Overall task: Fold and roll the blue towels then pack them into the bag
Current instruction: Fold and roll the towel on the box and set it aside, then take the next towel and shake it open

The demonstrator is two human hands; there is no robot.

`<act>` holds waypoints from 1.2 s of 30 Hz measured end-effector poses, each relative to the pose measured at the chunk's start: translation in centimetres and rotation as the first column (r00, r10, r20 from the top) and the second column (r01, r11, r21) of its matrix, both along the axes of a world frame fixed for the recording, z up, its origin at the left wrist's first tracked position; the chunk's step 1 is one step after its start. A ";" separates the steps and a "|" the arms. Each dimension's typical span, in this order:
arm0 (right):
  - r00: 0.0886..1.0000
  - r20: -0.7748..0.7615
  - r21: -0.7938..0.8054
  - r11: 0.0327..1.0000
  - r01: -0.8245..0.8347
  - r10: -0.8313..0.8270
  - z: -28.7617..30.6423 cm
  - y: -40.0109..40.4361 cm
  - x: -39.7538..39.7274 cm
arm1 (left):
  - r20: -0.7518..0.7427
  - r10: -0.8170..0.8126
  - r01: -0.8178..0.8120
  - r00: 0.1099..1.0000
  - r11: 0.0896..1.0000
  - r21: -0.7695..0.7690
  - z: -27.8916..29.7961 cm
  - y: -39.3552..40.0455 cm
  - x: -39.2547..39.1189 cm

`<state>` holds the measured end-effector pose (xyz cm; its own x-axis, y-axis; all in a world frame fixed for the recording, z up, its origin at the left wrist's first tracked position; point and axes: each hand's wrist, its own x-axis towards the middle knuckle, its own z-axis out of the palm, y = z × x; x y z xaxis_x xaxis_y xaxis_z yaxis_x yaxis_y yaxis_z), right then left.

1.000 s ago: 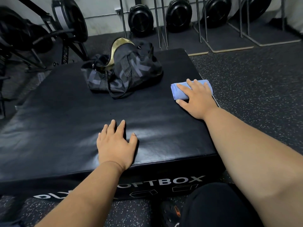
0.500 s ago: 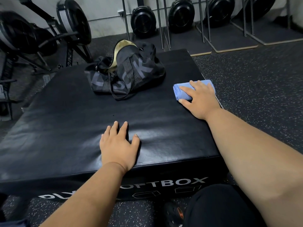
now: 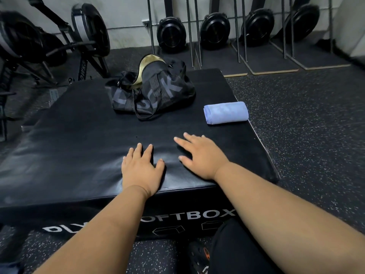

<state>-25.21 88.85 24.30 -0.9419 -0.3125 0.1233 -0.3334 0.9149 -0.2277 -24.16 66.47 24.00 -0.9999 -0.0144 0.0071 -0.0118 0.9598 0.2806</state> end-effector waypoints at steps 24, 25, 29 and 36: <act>0.739 0.232 0.098 0.741 -0.664 0.632 -1.8 -31.9 13.5 | 0.394 0.534 -0.570 0.748 0.821 -0.030 -7.0 -32.9 25.0; 0.722 0.266 0.066 0.735 -0.675 0.639 -2.4 -33.4 14.0 | 0.442 0.563 -0.616 0.699 0.787 -0.028 -7.6 -35.0 26.1; 0.642 0.408 -0.095 0.730 -0.677 0.649 -5.5 -38.3 15.1 | 0.541 0.686 -0.846 0.486 0.525 0.093 -10.8 -42.3 29.6; 0.601 0.502 -0.179 0.754 -0.632 0.622 -10.3 -44.0 14.1 | 0.583 0.701 -0.906 0.410 0.386 0.174 -13.3 -49.5 28.6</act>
